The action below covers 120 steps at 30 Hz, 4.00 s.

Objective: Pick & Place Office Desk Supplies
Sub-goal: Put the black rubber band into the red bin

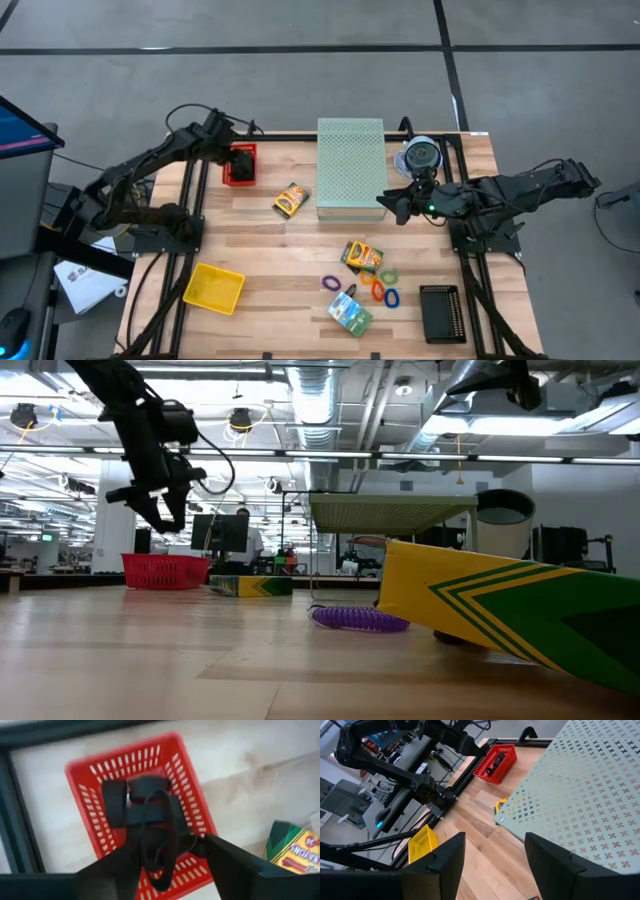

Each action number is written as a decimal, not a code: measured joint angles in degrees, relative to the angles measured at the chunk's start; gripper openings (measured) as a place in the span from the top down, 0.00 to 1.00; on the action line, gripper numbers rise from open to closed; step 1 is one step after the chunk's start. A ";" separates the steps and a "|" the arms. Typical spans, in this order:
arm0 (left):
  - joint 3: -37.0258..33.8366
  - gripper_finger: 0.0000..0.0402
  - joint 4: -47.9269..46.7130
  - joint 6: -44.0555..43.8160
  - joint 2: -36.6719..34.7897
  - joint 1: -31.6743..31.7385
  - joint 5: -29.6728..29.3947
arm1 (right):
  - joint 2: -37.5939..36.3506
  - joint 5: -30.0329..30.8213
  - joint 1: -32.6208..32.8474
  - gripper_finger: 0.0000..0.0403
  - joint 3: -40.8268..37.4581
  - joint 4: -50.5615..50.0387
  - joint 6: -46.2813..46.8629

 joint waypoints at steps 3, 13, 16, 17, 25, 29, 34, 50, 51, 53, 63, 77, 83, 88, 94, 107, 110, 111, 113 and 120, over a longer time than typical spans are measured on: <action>0.00 0.44 0.58 0.13 -2.59 0.00 -0.94 | 0.00 -0.05 0.02 0.50 0.00 0.00 -0.14; 0.00 0.41 0.82 0.72 -4.13 -0.53 1.16 | 0.00 -0.43 0.04 0.50 0.00 0.00 -1.10; 0.00 0.38 0.81 0.34 -3.42 -0.88 1.15 | 0.00 -0.61 0.09 0.50 0.02 0.00 -1.22; 0.00 0.37 0.50 0.34 -2.98 -0.94 1.14 | 0.00 -0.63 0.21 0.50 0.02 0.00 -1.23; 0.00 0.32 1.77 -0.51 2.72 -1.99 -0.95 | 0.01 -0.63 0.26 0.50 0.02 0.00 -1.38; 0.00 0.31 3.97 -1.91 3.76 -1.95 -2.47 | 0.00 -1.49 0.26 0.50 0.02 0.59 -1.31; 0.00 0.30 3.19 -2.21 2.76 -2.04 -0.55 | 0.02 -1.61 0.26 0.50 0.02 1.07 -1.31; 0.00 0.38 12.69 -6.63 -11.44 -29.41 36.66 | 0.00 -3.77 0.28 0.50 0.02 1.08 -2.12; 0.00 0.39 15.15 -7.36 -11.95 -32.87 36.63 | 0.00 -4.30 0.28 0.50 0.02 1.09 -2.12; 0.00 0.40 20.36 -7.90 -12.49 -39.80 35.67 | 0.00 -4.68 0.28 0.50 0.02 1.09 -2.14; 0.04 0.41 27.94 -7.97 -4.25 -69.79 18.96 | 0.02 -4.83 2.52 0.50 0.02 1.00 -1.20; 15.53 0.41 34.05 -10.98 21.46 -74.27 14.02 | 0.02 -6.41 8.75 0.50 0.04 0.95 2.25; 15.58 0.41 33.33 -11.11 20.16 -74.34 8.47 | 2.84 -16.45 15.31 0.50 0.07 -0.85 -0.55; 15.58 0.41 33.42 -13.15 15.07 -74.32 0.94 | 9.47 -25.09 13.66 0.50 0.07 -1.51 1.45; 15.61 0.41 33.06 -15.25 7.88 -74.14 -11.80 | 21.32 -35.95 7.41 0.50 0.15 5.27 10.57; 15.63 0.41 30.45 -15.36 1.48 -74.14 -23.53 | 41.38 -46.17 5.13 0.50 0.18 24.05 30.30; 15.65 0.41 30.66 -16.74 1.92 -74.19 -23.82 | 41.51 -40.95 5.99 0.50 -0.02 23.35 33.73; 15.63 0.41 30.28 -16.80 2.08 -74.14 -23.77 | 41.37 -38.51 6.38 0.50 0.07 23.18 35.04; 15.54 0.41 29.61 -16.79 2.12 -74.14 -23.80 | 40.67 -33.05 7.16 0.50 0.10 20.70 37.56; 15.58 0.41 26.45 -13.51 1.80 -73.81 -24.22 | 37.93 -19.06 9.08 0.50 0.08 13.03 46.93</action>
